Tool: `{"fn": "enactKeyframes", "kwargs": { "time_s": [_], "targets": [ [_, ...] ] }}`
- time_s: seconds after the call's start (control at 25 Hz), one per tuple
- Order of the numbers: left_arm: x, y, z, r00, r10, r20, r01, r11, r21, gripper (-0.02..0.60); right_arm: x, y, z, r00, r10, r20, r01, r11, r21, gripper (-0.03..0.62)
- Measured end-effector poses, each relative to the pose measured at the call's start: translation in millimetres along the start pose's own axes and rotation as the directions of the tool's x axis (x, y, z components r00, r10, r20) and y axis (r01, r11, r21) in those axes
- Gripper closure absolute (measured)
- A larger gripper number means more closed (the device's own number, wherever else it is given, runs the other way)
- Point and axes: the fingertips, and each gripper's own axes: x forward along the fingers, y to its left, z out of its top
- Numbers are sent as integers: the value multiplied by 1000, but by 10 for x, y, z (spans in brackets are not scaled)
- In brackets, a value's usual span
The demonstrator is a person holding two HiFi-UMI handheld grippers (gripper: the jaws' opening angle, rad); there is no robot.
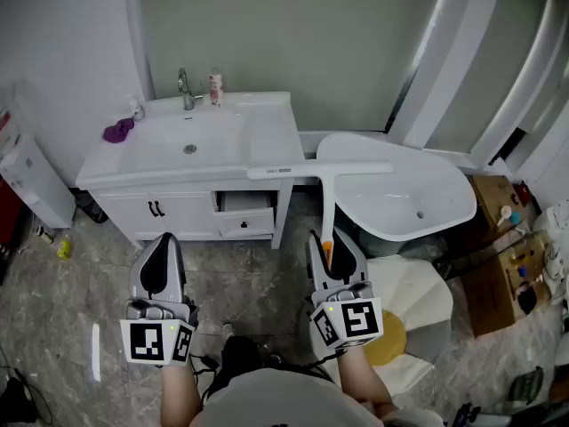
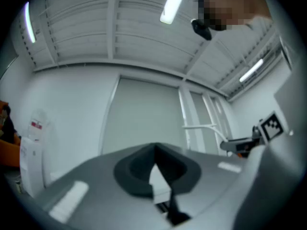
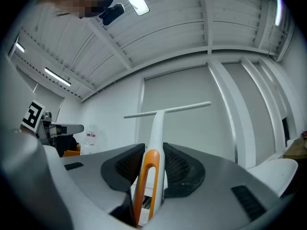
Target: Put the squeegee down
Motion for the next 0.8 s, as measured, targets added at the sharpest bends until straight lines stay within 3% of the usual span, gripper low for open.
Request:
{"fn": "enactKeyframes", "kwargs": {
  "time_s": [0.36,0.8],
  "targets": [
    [79,64,-25,1000,-12,3,12,1000,-3,575,88,23,-19,1000,-10,0,10,1000,-4,477],
    [473,514,-77,1000,-25,14,25,1000,0,575,632,112,-100,999,-42,-3,42,999,-4,476]
  ]
}}
